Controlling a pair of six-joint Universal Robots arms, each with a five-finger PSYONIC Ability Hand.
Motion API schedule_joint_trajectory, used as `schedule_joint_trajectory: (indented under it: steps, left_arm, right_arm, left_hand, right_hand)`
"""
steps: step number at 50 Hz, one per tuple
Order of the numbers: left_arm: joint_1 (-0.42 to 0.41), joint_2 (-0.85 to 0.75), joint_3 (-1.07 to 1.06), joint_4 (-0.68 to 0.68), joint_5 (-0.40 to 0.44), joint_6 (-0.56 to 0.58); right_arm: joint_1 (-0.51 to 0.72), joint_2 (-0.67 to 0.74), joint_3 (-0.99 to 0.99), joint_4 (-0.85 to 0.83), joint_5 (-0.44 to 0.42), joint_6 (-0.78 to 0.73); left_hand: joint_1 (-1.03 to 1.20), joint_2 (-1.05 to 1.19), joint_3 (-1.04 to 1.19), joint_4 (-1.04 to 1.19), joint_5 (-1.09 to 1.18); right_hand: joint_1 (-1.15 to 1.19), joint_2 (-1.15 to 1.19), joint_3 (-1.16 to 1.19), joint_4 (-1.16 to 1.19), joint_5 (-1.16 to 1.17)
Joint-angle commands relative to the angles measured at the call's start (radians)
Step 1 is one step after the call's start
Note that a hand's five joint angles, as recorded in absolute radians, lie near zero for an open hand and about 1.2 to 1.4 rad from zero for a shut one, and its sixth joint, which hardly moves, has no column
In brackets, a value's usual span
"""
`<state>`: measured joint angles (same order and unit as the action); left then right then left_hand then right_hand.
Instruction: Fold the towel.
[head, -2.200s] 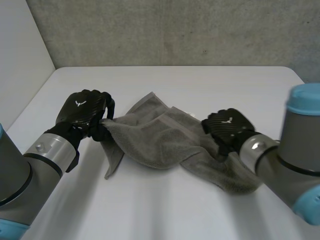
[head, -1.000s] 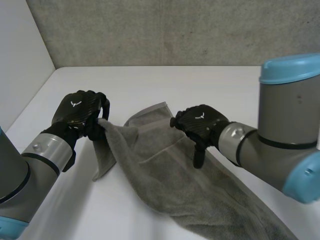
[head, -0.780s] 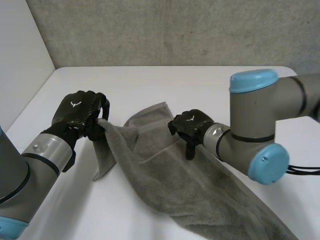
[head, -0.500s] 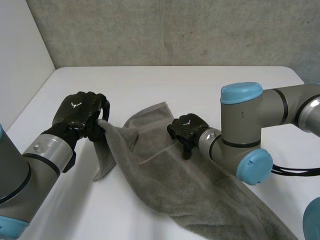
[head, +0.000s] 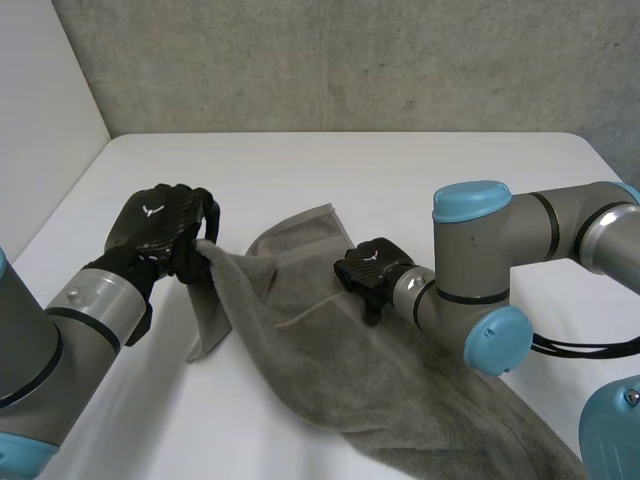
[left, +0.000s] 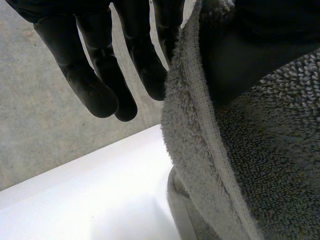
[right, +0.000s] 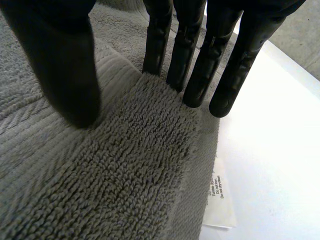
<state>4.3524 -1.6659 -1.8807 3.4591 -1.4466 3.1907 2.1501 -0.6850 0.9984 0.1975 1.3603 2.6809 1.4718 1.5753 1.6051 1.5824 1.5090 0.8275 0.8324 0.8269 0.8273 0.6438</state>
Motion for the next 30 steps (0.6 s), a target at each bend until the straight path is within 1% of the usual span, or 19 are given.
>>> schedule_joint_trajectory:
  steps: [1, 7, 15, 25, 30]
  left_arm:
    - [0.001, 0.000, 0.000, 0.000, 0.000, 0.000]
    - [0.001, 0.000, 0.000, 0.000, 0.000, 0.000]
    - [0.001, 0.000, 0.000, 0.000, 0.000, 0.000]
    - [0.001, 0.000, 0.000, 0.000, 0.000, 0.000]
    - [0.001, 0.000, 0.008, 0.005, 0.002, 0.003]
  right_arm:
    - [-0.001, -0.008, 0.002, -0.004, -0.001, 0.000]
    - [-0.001, -0.010, 0.003, -0.004, -0.001, 0.000]
    - [-0.001, -0.004, 0.006, -0.004, -0.003, 0.000]
    - [-0.007, -0.004, 0.009, -0.004, -0.007, 0.000]
    - [-0.010, -0.022, -0.003, -0.009, 0.006, 0.004]
  left_hand:
    - [-0.076, -0.179, -0.209, -0.186, -0.287]
    - [-0.076, -0.179, -0.209, -0.186, -0.287]
    - [-0.076, -0.179, -0.209, -0.186, -0.287]
    - [-0.076, -0.179, -0.209, -0.186, -0.287]
    - [-0.076, -0.179, -0.209, -0.186, -0.287]
  right_hand:
    - [0.296, 0.292, 0.297, 0.297, 0.306]
    - [0.311, 0.307, 0.312, 0.312, 0.321]
    - [0.564, 0.559, 0.564, 0.564, 0.573]
    - [0.569, 0.564, 0.569, 0.569, 0.578]
    - [0.569, 0.564, 0.569, 0.569, 0.578]
